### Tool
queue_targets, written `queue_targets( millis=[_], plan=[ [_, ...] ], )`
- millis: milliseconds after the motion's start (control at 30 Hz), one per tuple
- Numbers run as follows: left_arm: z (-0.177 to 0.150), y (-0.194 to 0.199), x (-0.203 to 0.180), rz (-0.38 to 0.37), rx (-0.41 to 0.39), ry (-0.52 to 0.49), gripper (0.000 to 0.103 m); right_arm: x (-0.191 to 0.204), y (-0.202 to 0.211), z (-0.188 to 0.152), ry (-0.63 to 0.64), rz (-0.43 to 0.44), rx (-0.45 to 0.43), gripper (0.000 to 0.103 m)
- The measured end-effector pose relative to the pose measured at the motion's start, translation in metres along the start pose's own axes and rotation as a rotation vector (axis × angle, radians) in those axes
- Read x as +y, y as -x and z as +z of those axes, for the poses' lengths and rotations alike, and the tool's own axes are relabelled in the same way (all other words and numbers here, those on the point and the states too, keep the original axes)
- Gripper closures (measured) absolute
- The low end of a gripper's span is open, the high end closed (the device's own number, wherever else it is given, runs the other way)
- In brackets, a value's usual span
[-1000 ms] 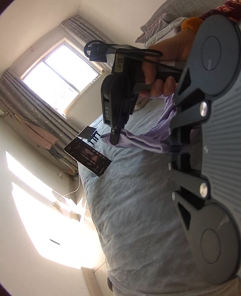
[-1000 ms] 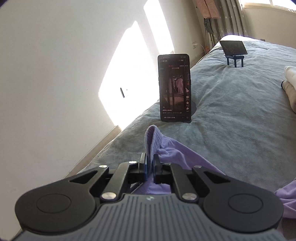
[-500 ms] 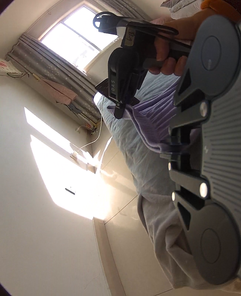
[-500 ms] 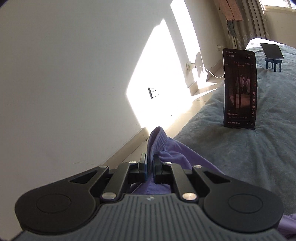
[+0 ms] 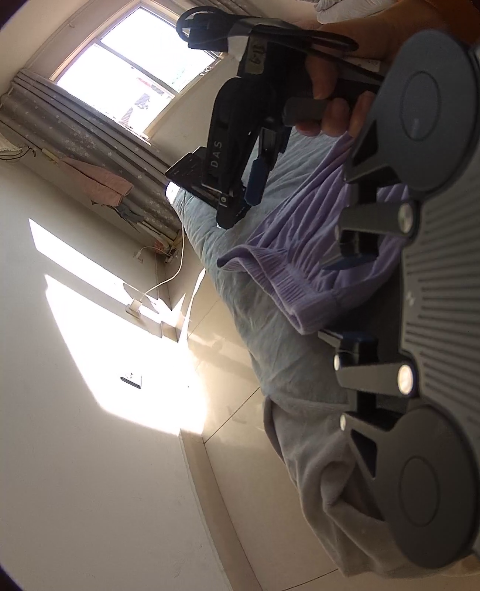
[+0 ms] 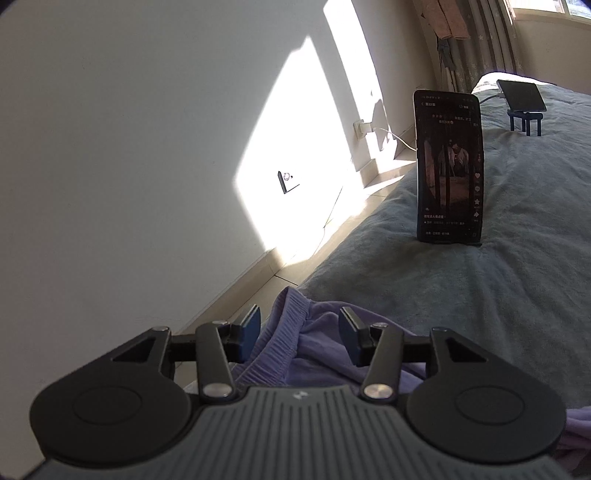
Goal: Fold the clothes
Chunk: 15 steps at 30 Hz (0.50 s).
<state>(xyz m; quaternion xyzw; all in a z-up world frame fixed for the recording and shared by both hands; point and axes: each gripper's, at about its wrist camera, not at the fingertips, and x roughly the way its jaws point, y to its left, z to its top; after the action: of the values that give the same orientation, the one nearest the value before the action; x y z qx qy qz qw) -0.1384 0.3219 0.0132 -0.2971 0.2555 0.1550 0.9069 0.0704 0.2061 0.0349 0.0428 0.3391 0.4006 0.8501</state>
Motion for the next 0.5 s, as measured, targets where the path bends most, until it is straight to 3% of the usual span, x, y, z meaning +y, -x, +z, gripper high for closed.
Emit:
queue_targets(
  millis=[300,500],
  plan=[
    [-0.003,0.010,-0.025,0.013,-0.005,-0.056,0.055,-0.042,0.048,-0.014,-0.013,-0.060,-0.016,0.052],
    [-0.010,0.013,-0.050,-0.026,0.000,-0.101,0.053,-0.081,0.080,-0.027,-0.044,-0.125,-0.028,0.052]
  ],
)
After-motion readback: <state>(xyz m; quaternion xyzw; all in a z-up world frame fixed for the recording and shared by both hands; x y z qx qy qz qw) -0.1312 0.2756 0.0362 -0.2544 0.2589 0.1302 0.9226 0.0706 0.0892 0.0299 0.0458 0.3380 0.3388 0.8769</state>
